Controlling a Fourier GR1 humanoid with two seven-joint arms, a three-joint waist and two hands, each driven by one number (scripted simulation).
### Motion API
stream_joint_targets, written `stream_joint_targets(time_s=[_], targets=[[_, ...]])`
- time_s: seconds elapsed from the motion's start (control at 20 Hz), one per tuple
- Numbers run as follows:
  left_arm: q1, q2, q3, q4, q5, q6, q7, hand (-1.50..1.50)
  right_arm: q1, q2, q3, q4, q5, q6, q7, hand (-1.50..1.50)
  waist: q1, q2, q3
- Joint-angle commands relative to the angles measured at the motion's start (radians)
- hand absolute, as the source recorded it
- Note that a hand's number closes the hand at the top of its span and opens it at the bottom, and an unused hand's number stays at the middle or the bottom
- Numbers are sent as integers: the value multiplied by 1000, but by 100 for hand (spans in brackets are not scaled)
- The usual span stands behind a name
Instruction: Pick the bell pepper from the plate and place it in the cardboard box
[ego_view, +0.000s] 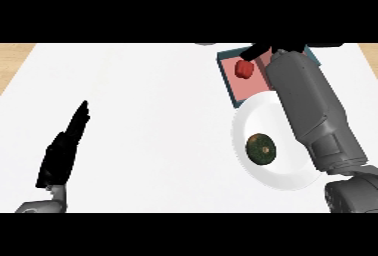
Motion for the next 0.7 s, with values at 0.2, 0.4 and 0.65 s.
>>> stream_joint_targets(time_s=[0.2, 0.4, 0.65], targets=[[-29, 3, 9, 7, 0, -6, 13, 0, 2, 34, -105, 33, -93, -277, -148, -150, -4, 0, 1], [35, -2, -4, -18, -4, -9, -1, 0, 32, 11, -190, -20, -183, -402, -249, -150, -4, -3, 2], [4, -29, 4, 58, -25, 30, -24, 0, 31, -8, -296, -120, -362, -386, -403, -150, -34, -9, 1]])
